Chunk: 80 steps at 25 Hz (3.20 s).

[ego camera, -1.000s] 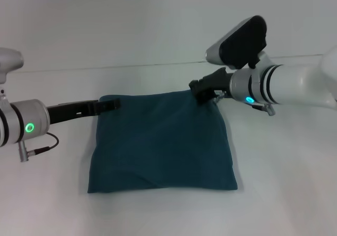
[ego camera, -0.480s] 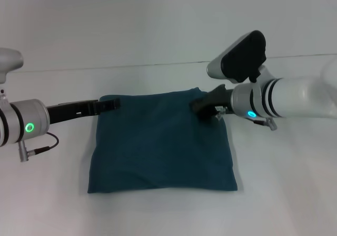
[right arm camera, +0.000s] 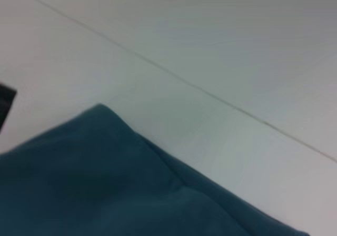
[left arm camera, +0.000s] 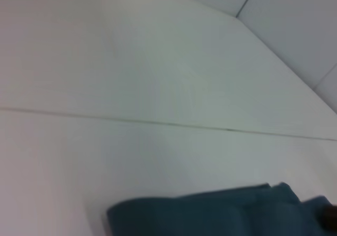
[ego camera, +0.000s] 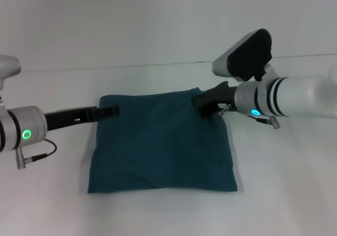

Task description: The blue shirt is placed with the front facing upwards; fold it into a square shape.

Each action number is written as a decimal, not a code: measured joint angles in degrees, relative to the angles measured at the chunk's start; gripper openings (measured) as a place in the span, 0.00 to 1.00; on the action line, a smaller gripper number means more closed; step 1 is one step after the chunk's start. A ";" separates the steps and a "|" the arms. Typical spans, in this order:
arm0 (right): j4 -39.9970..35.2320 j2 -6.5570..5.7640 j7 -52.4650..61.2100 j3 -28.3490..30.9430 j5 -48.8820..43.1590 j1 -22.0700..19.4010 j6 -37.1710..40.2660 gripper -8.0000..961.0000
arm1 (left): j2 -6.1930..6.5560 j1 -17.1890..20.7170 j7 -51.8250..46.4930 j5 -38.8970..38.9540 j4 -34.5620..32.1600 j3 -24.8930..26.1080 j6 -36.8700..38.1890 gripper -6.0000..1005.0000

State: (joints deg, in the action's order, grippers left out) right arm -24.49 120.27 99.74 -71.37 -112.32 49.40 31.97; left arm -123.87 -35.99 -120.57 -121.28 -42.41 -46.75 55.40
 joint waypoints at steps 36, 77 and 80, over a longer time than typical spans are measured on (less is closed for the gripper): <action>-17.33 -1.21 -17.53 19.14 4.32 -23.02 52.36 0.62 | -0.34 7.57 32.34 15.29 6.78 -0.17 30.28 0.82; -17.88 -1.63 -21.08 24.00 3.86 -28.15 58.61 0.98 | -0.23 10.51 38.19 15.46 6.72 0.09 33.94 0.81; -17.88 -1.63 -21.09 24.00 3.86 -28.13 58.54 0.98 | -0.23 10.51 38.27 15.54 6.69 0.09 33.78 0.81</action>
State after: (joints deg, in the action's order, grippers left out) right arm -42.36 118.64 78.66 -47.37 -108.45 21.27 90.51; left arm -124.10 -25.48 -82.30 -105.74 -35.72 -46.66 89.17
